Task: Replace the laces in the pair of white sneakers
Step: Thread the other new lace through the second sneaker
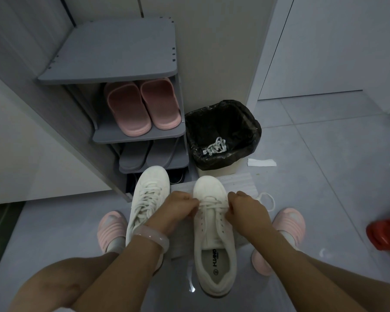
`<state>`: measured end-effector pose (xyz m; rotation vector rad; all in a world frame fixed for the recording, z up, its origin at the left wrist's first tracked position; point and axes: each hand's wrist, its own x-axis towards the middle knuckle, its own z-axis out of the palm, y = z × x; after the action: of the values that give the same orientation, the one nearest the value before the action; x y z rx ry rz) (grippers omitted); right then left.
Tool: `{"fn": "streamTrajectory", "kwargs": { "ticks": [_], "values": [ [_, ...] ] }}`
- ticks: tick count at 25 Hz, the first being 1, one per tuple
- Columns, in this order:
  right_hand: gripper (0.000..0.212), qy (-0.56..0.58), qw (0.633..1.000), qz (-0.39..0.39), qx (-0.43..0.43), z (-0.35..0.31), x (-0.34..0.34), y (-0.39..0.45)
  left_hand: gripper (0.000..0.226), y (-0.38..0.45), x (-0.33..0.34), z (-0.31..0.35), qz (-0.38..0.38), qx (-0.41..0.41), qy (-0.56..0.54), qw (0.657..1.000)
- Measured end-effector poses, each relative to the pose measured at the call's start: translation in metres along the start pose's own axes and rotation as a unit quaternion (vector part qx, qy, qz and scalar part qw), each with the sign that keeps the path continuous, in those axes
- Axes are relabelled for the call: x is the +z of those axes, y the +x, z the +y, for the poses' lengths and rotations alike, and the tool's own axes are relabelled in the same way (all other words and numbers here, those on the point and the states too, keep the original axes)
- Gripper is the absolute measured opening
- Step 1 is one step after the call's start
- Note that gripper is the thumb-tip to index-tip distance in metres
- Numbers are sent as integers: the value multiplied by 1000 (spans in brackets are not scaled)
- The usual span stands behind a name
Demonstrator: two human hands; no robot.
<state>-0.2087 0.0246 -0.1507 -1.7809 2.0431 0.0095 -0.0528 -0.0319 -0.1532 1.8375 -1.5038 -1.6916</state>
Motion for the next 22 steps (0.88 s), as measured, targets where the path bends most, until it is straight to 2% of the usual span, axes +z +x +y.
{"fn": "streamTrajectory", "kwargs": {
  "ticks": [1, 3, 4, 6, 8, 10, 12, 14, 16, 18, 19, 20, 22],
  "values": [
    [34, 0, 1000, 1, 0, 0, -1, -1, 22, 0, 0, -2, 15, 15, 58, 998],
    [37, -2, 1000, 3, 2, 1, -1, -1, 12, -4, 0, 1, 56, 79, 162, 982],
    [34, 1, 1000, 4, 7, 1, 0, -1, 15, -7, 0, 4, 62, 102, 188, 975],
    [19, 0, 1000, 12, 6, -1, 1, -1, 39, -13, 3, 10, 12, 93, 217, 972],
    [10, 5, 1000, 20, 3, -2, -3, -2, 50, -18, 7, 10, -42, 54, 229, 971],
    [12, 10, 999, 38, 25, 2, -13, -2, 43, -18, 6, 9, -44, 27, 214, 976],
    [14, 10, 993, 94, 75, 13, -24, -1, 31, -17, 3, 9, -48, -2, 165, 985],
    [14, 18, 984, 142, 102, 21, -31, -1, 30, -16, 1, 8, -61, -16, 132, 989],
    [10, 57, 981, 174, 61, 19, -33, -2, 32, -17, 3, 7, -63, 27, 184, 981],
    [11, 116, 968, 217, -51, 6, -34, -2, 44, -15, 9, 7, -46, 138, 278, 949],
    [12, 123, 956, 245, -108, -1, -36, -1, 46, -13, 12, 7, -34, 194, 287, 937],
    [15, 116, 945, 270, -146, -5, -38, -1, 38, -14, 15, 11, -28, 233, 274, 933],
    [13, 83, 943, 280, -162, -9, -42, -1, 24, -12, 19, 16, -52, 237, 239, 940]
  ]
}}
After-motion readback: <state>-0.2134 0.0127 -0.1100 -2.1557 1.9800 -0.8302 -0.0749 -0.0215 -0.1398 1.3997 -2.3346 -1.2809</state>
